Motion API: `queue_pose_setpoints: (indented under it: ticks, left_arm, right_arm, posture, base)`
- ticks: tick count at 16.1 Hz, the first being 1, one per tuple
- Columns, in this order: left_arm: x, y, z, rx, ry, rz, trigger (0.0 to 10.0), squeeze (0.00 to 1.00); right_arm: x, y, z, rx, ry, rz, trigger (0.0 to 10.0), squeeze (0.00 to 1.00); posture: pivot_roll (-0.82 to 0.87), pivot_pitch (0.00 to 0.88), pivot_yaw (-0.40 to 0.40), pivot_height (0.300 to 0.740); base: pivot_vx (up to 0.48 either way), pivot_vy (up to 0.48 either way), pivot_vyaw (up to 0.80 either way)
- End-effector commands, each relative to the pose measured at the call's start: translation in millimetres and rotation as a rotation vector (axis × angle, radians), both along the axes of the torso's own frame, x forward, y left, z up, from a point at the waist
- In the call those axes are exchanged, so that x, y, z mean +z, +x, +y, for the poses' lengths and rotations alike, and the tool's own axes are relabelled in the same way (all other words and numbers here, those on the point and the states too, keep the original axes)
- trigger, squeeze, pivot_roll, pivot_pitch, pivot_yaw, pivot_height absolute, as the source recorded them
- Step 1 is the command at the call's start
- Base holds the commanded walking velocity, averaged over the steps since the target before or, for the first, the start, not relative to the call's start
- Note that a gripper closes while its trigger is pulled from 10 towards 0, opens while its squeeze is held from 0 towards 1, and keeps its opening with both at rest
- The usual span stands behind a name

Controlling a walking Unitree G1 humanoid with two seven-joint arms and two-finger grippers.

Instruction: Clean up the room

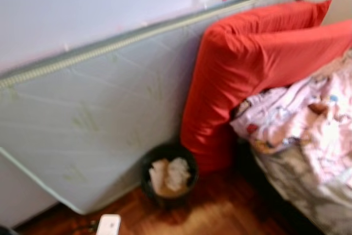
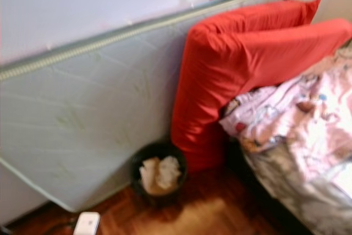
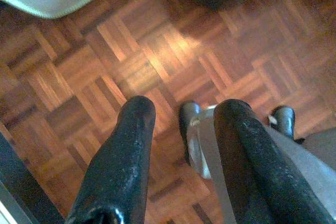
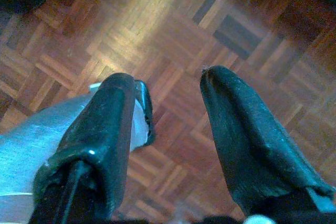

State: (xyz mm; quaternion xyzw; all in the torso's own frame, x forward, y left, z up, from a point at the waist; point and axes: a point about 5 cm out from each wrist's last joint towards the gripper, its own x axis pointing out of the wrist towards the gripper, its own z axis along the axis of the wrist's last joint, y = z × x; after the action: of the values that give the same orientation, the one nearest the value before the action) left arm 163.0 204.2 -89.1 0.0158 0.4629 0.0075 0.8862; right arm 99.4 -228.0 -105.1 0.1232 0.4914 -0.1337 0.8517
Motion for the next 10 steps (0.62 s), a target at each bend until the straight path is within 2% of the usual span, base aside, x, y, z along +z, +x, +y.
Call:
queue_pose_setpoints:
  ticks: [1,6,10]
  left_arm:
    - [-2.6,-5.8,1.8,0.009,0.003,0.03,10.0,0.0]
    - [-2.1,-2.6,-2.6,0.013,-0.009,0.023,10.0,0.0]
    - [-2.0,-1.5,-4.3,0.005,-0.011,0.025,10.0,0.0]
  right_arm:
    - [-1.3,-3.3,1.8,-0.013,0.006,0.01,10.0,0.0]
    - [-0.6,-1.6,0.4,-0.021,0.008,0.002,10.0,0.0]
    - [-0.3,-0.1,0.4,-0.026,0.011,-0.001,10.0,0.0]
  posture:
    - [0.04,0.0,0.012,0.74]
    - [0.05,0.015,0.001,0.74]
    - [0.05,0.019,-0.003,0.74]
  base:
    - [0.0,-0.281,0.0]
    - [0.0,-0.264,0.0]
    - [0.0,0.0,0.0]
